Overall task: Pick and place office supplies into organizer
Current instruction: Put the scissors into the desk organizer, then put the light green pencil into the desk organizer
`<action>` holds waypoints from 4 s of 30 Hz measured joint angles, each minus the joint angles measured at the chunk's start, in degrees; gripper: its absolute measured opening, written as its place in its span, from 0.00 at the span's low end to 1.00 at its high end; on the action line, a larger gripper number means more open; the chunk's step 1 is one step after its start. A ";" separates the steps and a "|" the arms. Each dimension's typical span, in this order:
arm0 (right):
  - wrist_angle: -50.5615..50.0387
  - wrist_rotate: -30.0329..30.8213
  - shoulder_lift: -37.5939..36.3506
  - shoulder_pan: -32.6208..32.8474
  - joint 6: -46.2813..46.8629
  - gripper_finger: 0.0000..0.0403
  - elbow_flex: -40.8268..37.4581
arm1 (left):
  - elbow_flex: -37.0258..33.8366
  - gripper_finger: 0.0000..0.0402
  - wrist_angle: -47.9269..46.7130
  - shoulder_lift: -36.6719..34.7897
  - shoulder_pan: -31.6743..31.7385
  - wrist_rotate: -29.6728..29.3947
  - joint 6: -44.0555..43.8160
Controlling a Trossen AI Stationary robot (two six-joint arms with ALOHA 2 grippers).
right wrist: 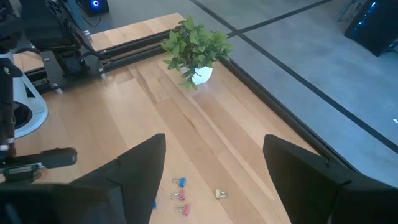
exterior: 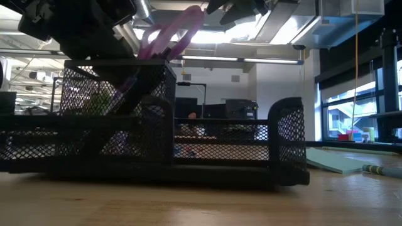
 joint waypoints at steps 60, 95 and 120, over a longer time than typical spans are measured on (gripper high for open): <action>-31.73 -18.28 -8.32 -45.24 3.21 0.68 -22.54 | 0.14 0.33 -16.55 -27.20 17.30 -15.63 0.00; 6.00 -20.03 -9.31 -56.08 4.72 0.66 -49.70 | 0.12 0.33 -16.34 -27.20 20.23 -15.73 -0.90; 5.75 -19.78 -4.33 -52.54 6.25 0.37 -49.36 | 0.12 0.33 -16.31 -27.20 20.23 -15.77 -0.90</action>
